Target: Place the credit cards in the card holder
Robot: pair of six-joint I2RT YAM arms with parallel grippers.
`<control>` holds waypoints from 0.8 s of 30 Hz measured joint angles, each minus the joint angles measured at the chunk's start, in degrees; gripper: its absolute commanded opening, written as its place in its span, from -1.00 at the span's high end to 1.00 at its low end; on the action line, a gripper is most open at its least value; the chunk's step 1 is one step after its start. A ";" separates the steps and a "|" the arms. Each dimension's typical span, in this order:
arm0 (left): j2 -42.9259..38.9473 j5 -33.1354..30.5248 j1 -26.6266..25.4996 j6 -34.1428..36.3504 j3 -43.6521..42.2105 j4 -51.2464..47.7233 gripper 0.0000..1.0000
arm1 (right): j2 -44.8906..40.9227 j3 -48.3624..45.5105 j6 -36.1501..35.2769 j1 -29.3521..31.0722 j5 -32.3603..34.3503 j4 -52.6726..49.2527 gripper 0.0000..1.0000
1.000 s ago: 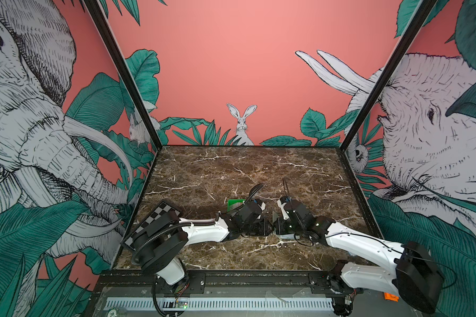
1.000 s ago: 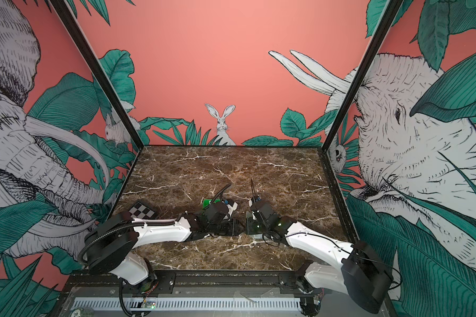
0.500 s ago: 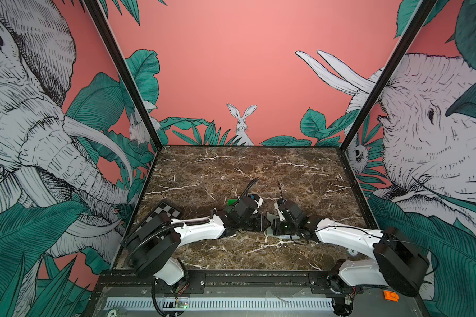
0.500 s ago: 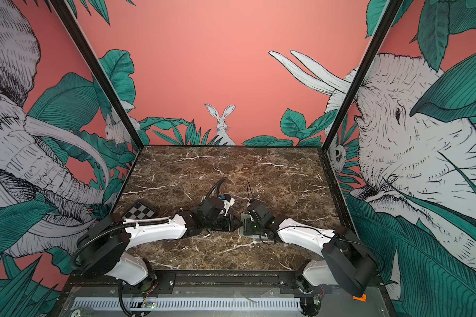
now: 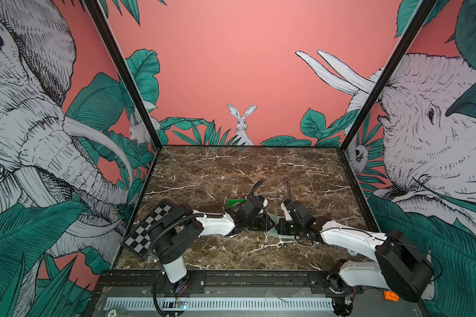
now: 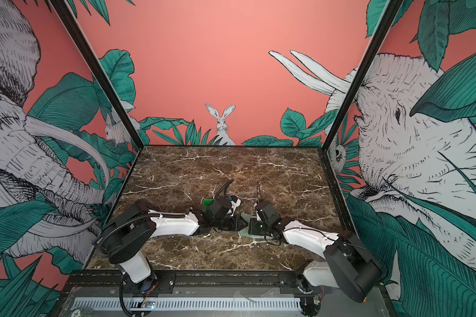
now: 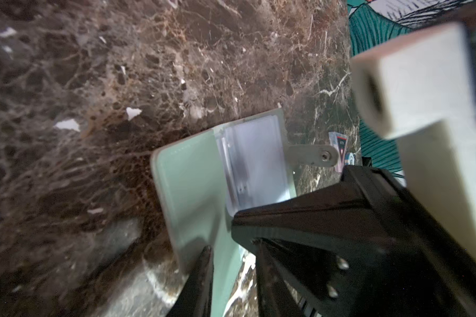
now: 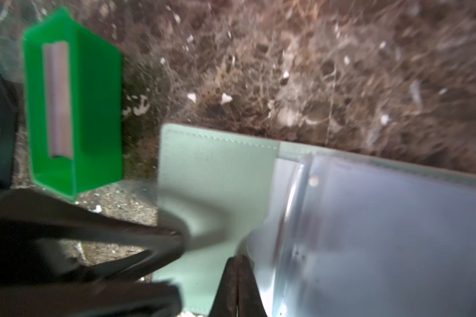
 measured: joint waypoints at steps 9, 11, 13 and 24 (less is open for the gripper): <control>1.57 -0.15 0.00 0.00 1.25 -0.50 0.42 | -3.34 0.96 -2.43 -4.63 -0.20 -6.32 0.97; 1.99 -0.15 0.00 0.00 1.25 -0.52 0.42 | -2.69 0.96 -2.78 -5.07 -0.15 -7.34 0.97; 2.49 -0.15 0.00 -0.02 1.25 -0.68 0.42 | -1.62 0.94 -2.93 -5.38 -0.17 -7.56 0.97; 3.15 -0.48 -0.35 0.66 1.25 -4.07 0.42 | 0.98 0.98 -4.15 -5.81 2.08 -9.68 0.95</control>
